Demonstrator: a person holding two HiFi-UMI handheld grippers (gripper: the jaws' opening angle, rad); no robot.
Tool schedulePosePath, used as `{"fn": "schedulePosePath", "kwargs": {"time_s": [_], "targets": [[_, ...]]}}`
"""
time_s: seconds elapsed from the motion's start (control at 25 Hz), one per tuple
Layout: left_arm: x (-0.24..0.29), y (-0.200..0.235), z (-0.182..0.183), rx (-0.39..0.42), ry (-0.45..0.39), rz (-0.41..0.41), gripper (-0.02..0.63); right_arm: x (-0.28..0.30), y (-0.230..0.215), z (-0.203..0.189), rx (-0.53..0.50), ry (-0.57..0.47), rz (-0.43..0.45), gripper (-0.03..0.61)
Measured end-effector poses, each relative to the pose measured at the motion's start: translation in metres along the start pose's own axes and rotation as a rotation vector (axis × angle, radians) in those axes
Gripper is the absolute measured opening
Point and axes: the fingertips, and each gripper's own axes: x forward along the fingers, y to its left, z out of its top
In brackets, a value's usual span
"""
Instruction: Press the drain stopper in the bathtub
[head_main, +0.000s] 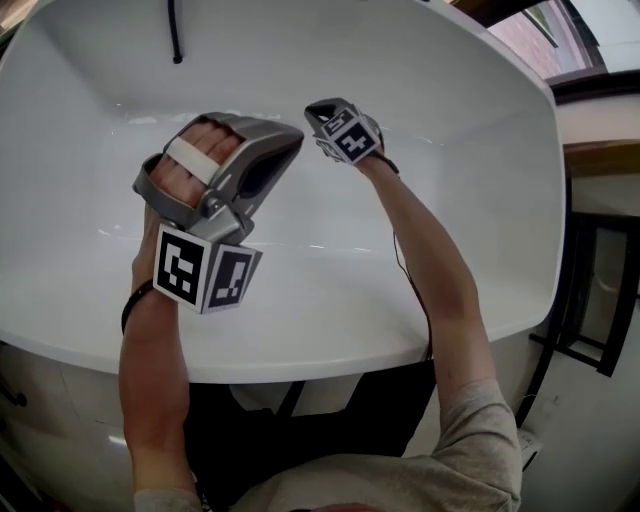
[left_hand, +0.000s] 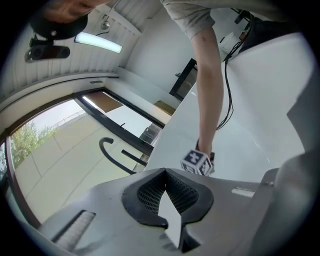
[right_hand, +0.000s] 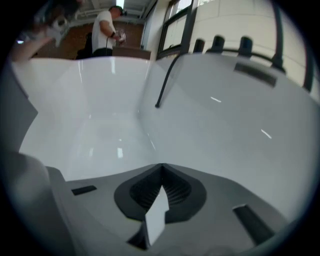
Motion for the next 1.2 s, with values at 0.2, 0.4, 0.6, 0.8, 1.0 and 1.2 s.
{"fn": "schedulePosePath", "kwargs": {"time_s": [0.2, 0.4, 0.6, 0.8, 1.0, 1.2], "targets": [[-0.002, -0.008, -0.023, -0.049, 0.014, -0.011, 0.008, -0.216, 0.017, 0.098, 0.041, -0.332, -0.069, 0.002], [-0.01, 0.02, -0.015, -0.182, -0.032, 0.102, 0.008, -0.499, 0.104, 0.179, 0.034, -0.825, -0.209, 0.002], [-0.105, 0.077, 0.105, -0.373, -0.209, 0.221, 0.008, -0.652, 0.226, 0.156, -0.13, -0.947, -0.295, 0.002], [-0.222, 0.11, 0.239, -0.42, -0.429, 0.277, 0.008, -0.72, 0.291, 0.162, -0.26, -1.061, -0.372, 0.002], [-0.302, 0.117, 0.315, -0.414, -0.512, 0.342, 0.008, -0.776, 0.337, 0.177, -0.389, -1.174, -0.403, 0.002], [-0.357, 0.117, 0.34, -0.439, -0.528, 0.428, 0.008, -0.796, 0.36, 0.182, -0.446, -1.207, -0.426, 0.002]]}}
